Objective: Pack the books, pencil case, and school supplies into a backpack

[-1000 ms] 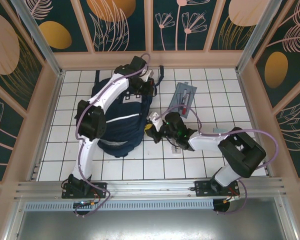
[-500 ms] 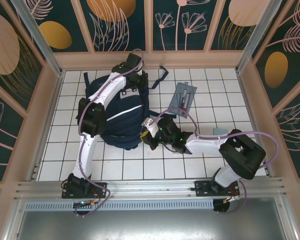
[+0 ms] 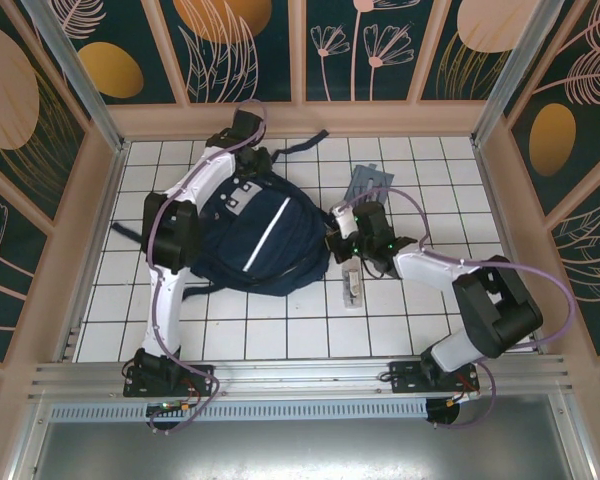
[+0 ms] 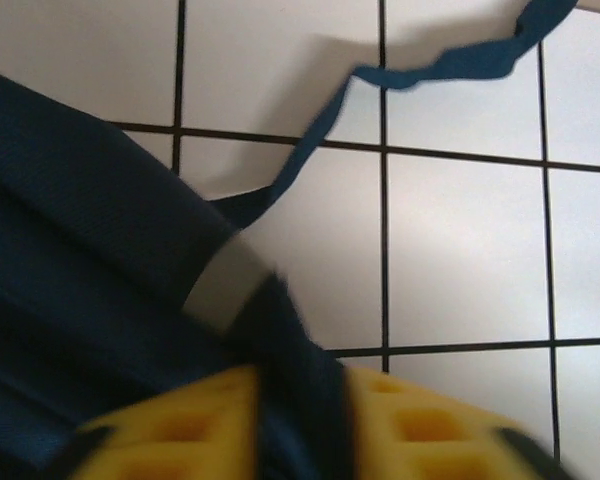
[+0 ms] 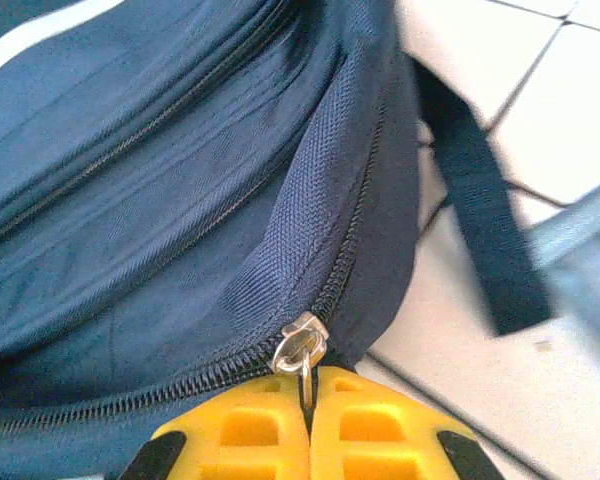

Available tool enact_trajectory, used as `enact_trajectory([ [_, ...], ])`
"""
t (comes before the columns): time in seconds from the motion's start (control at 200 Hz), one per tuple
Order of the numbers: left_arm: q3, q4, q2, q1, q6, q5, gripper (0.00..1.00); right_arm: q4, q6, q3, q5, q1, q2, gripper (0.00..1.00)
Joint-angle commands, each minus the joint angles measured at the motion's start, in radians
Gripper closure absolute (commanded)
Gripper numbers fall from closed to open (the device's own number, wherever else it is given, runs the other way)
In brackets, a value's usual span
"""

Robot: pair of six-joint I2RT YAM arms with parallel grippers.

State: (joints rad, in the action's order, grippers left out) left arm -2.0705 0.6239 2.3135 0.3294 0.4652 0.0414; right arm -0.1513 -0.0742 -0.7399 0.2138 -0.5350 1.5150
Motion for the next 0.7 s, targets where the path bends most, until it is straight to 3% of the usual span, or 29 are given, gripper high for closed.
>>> enact_trajectory([
  [0.0,0.048,-0.037,-0.125,-0.010,0.029,0.107,0.25,0.021,-0.076,-0.053,0.007,0.030,0.037,1.00],
  [0.08,0.139,-0.112,-0.209,-0.009,0.080,0.222,0.18,0.020,-0.091,-0.073,0.040,0.025,0.050,1.00],
  [0.305,0.412,-0.311,-0.396,0.035,0.235,0.398,0.18,-0.045,-0.168,-0.055,0.045,0.003,0.033,1.00],
  [0.5,0.505,-0.460,-0.368,0.140,0.395,0.523,0.21,-0.124,-0.253,-0.012,0.033,-0.034,-0.026,1.00],
  [0.696,0.484,-0.481,-0.293,0.212,0.432,0.534,0.21,-0.207,-0.281,0.067,0.025,-0.053,-0.119,1.00],
])
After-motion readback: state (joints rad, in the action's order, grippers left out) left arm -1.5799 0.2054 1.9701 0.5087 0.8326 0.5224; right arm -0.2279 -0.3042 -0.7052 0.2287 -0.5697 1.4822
